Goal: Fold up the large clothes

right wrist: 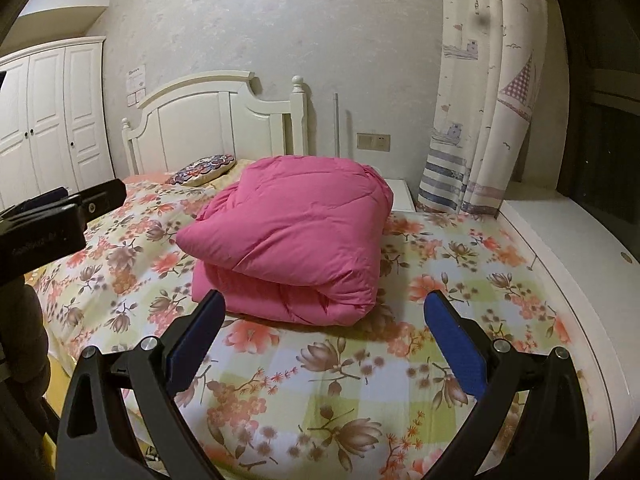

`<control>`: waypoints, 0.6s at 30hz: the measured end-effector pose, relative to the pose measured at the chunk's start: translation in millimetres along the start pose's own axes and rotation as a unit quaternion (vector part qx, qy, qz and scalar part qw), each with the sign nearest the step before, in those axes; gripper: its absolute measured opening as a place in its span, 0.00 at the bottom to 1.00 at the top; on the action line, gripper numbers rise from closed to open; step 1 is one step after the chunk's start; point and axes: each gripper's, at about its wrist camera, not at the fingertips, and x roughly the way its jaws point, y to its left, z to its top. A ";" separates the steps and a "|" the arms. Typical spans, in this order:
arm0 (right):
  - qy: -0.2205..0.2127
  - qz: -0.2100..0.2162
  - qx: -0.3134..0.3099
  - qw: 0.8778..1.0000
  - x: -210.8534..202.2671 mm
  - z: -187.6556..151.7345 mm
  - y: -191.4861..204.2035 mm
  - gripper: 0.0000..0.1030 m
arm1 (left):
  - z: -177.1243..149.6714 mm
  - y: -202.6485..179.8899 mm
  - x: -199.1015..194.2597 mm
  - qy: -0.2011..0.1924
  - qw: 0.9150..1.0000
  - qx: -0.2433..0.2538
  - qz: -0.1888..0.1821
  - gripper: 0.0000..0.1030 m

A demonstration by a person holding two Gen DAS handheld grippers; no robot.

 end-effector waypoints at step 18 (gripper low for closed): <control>0.003 0.018 0.008 1.000 -1.6 -0.6 3.5 0.96 | -5.4 3.3 2.4 0.011 1.000 -0.004 -0.002 0.98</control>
